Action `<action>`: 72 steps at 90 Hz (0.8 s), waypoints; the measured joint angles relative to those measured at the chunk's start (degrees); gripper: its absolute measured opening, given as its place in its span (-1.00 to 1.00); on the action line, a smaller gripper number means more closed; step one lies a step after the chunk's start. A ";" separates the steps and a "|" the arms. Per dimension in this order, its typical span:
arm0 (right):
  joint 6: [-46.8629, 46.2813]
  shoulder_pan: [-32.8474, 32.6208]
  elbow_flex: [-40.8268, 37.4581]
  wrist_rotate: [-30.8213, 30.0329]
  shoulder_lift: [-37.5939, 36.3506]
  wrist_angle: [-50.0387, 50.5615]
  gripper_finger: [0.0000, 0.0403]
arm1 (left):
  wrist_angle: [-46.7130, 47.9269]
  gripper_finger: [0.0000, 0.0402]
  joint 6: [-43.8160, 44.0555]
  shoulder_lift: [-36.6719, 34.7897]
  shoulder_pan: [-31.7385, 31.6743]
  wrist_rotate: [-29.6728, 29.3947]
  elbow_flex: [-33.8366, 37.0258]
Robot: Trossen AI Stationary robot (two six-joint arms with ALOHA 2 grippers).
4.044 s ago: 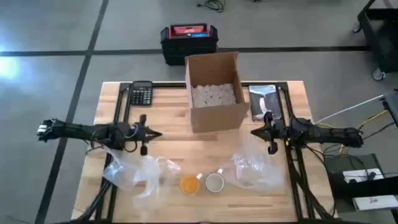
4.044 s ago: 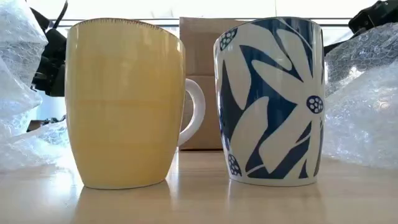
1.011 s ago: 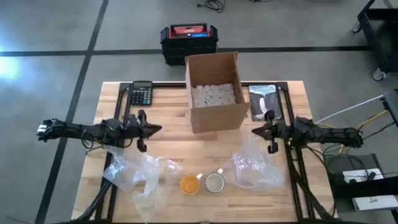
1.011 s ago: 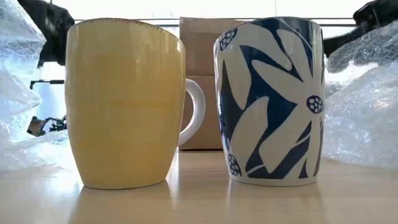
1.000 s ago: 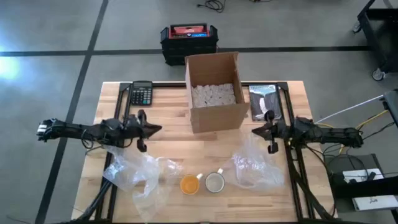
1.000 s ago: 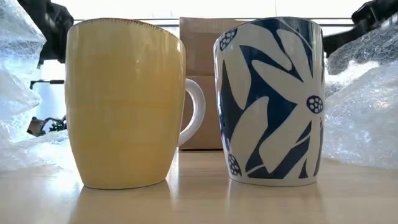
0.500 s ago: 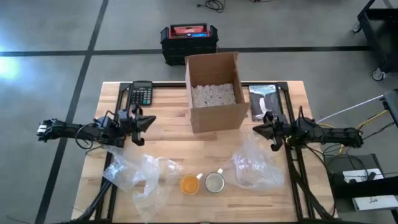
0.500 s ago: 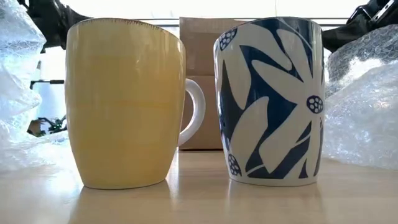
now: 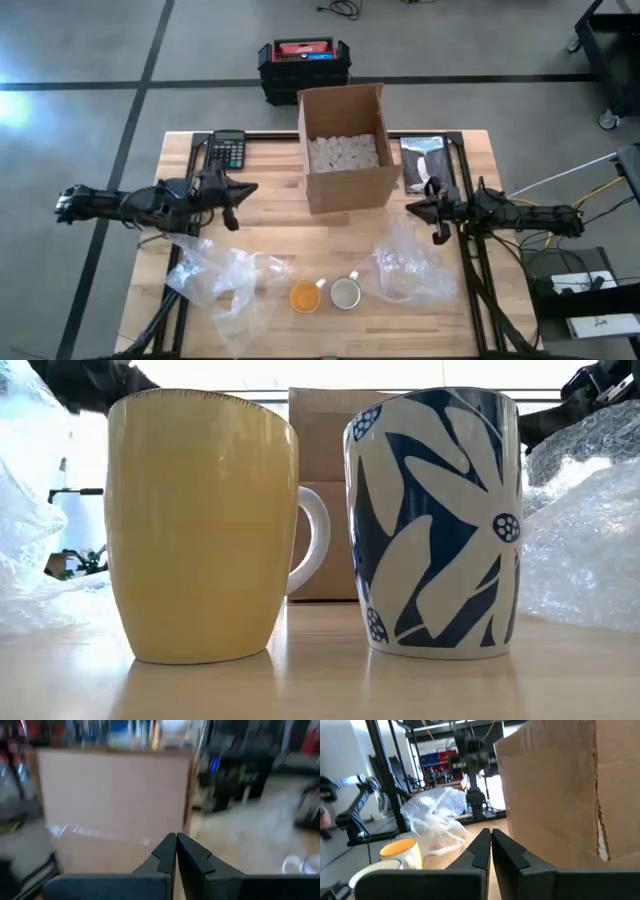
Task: Wrap mug
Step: Prepare the left transparent bubble wrap
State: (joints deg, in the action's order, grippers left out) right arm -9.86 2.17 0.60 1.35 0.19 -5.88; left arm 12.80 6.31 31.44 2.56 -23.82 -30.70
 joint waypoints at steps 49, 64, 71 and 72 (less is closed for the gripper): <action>1.58 -0.02 0.01 0.13 1.04 -8.91 -1.00 | 33.66 -1.00 3.73 20.83 0.14 2.95 -27.62; 1.97 -0.04 4.16 0.61 9.08 -9.04 -1.00 | 42.91 -1.00 12.91 19.47 1.47 7.11 -25.01; 3.70 -0.04 8.22 1.17 15.03 -8.55 -1.00 | 42.72 -1.00 14.59 17.63 2.75 10.15 -23.58; 4.02 -0.04 8.93 1.44 16.00 -8.28 -1.00 | 42.66 -1.00 14.79 17.38 2.97 10.64 -23.43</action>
State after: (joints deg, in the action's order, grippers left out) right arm -5.84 2.13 9.54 2.79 16.19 -14.16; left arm 55.46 21.09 48.82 5.53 -13.18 -54.13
